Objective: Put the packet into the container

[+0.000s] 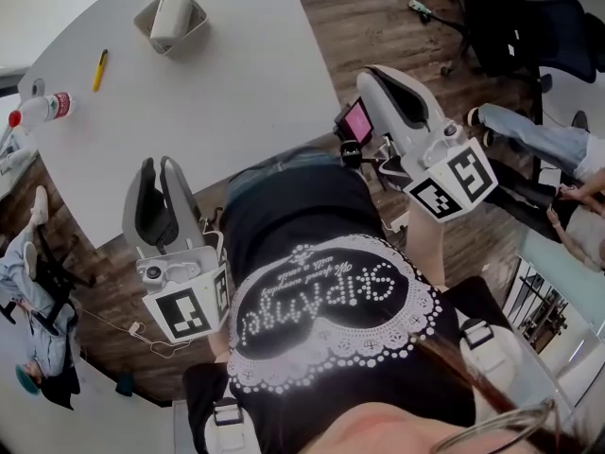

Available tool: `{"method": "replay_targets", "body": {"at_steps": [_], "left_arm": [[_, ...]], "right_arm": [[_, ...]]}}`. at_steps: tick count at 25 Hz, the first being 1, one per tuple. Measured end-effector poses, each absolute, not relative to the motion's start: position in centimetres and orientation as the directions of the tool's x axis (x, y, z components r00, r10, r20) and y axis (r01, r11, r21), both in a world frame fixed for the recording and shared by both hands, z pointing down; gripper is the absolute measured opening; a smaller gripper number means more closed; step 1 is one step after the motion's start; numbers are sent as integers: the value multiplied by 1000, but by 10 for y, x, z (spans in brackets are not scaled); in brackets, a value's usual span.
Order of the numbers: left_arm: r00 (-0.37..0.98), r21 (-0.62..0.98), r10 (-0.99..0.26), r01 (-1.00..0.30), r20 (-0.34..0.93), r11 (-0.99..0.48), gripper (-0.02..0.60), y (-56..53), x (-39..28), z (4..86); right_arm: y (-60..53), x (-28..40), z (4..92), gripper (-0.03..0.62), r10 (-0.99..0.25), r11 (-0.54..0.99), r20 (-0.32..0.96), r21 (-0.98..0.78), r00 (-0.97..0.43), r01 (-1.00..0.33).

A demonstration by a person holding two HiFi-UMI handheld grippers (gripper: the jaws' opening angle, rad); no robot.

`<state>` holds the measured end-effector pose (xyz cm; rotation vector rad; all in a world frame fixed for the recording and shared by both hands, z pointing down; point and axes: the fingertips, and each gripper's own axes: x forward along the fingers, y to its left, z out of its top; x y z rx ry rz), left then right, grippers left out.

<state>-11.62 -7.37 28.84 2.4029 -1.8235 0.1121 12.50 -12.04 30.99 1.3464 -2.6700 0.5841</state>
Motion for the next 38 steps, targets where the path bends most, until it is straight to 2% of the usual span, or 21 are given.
{"method": "replay_targets", "body": {"at_steps": [11,38], "left_arm": [[279,55,-947,-960,159,-274,5,-68,-116,295],[256,66,-950,-967,177,-248,5,-65,-128,301]], "right_arm": [[-111,129,314,12,-752,531,275,-286,-599,-797],[-83,104,322,12,-677,610,325,-255,-660,-750]]}}
